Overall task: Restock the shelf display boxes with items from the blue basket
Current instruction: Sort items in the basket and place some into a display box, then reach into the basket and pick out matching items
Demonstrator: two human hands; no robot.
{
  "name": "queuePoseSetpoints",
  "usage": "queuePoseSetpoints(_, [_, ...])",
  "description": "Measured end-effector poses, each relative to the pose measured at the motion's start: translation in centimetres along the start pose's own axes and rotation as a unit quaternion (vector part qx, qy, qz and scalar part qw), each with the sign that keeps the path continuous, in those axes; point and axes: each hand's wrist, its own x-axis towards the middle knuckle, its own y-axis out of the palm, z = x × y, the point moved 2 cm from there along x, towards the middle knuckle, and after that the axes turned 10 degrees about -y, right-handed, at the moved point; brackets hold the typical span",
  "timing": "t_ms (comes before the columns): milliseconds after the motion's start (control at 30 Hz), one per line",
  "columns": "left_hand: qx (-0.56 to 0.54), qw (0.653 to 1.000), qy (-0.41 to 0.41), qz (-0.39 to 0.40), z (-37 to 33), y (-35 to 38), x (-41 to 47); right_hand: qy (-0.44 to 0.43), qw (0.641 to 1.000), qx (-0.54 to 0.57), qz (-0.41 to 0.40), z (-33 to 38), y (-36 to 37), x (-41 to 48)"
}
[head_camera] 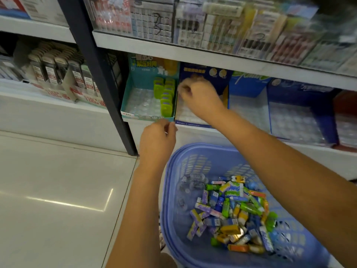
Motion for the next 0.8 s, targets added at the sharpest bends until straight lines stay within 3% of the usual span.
queuePoseSetpoints(67, [0.04,0.994,-0.021,0.102,-0.2,3.5,-1.7,0.023,0.999,0.048,-0.012,-2.5,-1.0,-6.0])
queuePoseSetpoints(133, [0.086,0.968,-0.044,0.231,0.1,8.1,-3.8,0.086,0.991,0.077,0.062,-5.7,-0.1,-12.1])
queuePoseSetpoints(267, [0.182,0.859,-0.046,0.475,2.7,16.8,-9.3,0.223,0.936,0.054,0.268,-12.5,4.4,-21.8])
queuePoseSetpoints(367, [0.242,0.789,-0.034,0.564,5.5,21.1,-12.9,0.277,0.886,0.049,0.369,-16.0,7.3,-26.7])
queuePoseSetpoints(467, [0.307,0.771,-0.005,0.558,7.7,23.5,-15.3,0.241,0.86,0.01,0.45,-16.5,9.3,-29.4])
queuePoseSetpoints(567, [0.326,0.807,-0.025,0.491,8.4,24.8,-15.3,0.142,0.849,-0.135,0.491,-15.9,11.5,-31.2])
queuePoseSetpoints(633, [0.29,0.842,-0.069,0.449,8.1,25.4,-14.8,0.128,0.844,-0.159,0.496,-15.9,12.3,-31.7])
queuePoseSetpoints(700, [0.274,0.852,-0.117,0.43,7.6,26.1,-14.7,0.157,0.85,-0.105,0.492,-16.5,12.1,-31.7])
queuePoseSetpoints(800, [0.3,0.85,-0.143,0.409,7.3,27.1,-15.1,0.261,0.851,0.087,0.448,-18.4,10.4,-31.5])
